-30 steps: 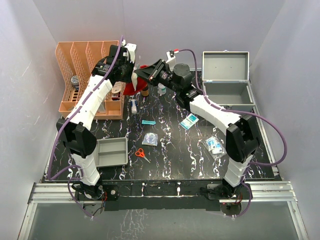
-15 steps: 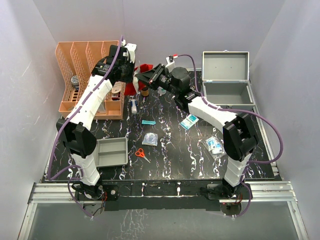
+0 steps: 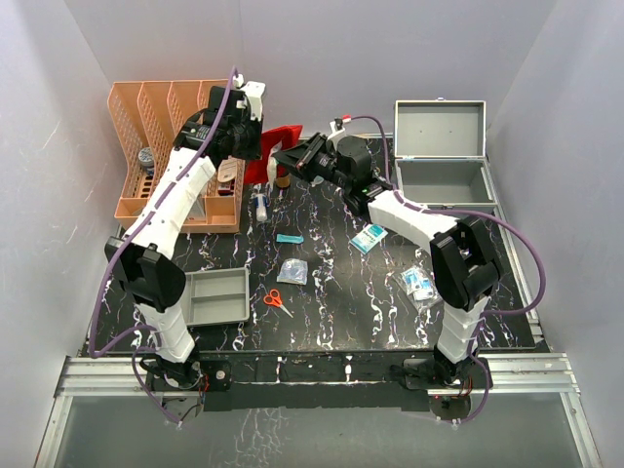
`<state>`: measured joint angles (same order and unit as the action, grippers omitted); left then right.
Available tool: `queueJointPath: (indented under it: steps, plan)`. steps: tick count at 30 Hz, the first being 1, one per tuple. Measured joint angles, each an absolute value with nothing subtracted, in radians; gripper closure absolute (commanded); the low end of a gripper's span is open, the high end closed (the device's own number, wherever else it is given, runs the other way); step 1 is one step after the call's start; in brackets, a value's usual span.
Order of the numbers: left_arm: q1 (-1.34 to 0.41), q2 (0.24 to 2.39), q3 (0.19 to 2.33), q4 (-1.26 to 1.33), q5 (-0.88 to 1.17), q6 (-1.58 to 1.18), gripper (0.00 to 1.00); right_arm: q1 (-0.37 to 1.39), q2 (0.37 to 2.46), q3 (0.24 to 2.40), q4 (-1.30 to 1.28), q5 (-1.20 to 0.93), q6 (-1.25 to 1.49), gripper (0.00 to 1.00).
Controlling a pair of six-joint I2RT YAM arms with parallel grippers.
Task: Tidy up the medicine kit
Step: Place the medical item at the medicine pouch.
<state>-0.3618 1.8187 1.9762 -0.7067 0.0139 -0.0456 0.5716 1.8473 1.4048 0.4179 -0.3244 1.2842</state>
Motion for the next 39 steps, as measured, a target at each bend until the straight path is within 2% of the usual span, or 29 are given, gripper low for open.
queueJointPath:
  steps: [32, 34, 36, 39]
  plan:
    - [-0.362, 1.811, 1.963, -0.710, 0.093, -0.098, 1.00, 0.560, 2.011, 1.560, 0.450, -0.232, 1.288, 1.00]
    - [-0.362, 1.811, 1.963, -0.710, 0.095, -0.100, 1.00, 0.559, 2.029, 1.593, 0.418, -0.234, 1.282, 0.81]
    - [-0.362, 1.811, 1.963, -0.709, 0.095, -0.103, 1.00, 0.559, 2.057, 1.652, 0.371, -0.242, 1.268, 0.67]
    - [-0.362, 1.811, 1.963, -0.707, 0.095, -0.105, 1.00, 0.560, 2.082, 1.729, 0.273, -0.256, 1.219, 0.61]
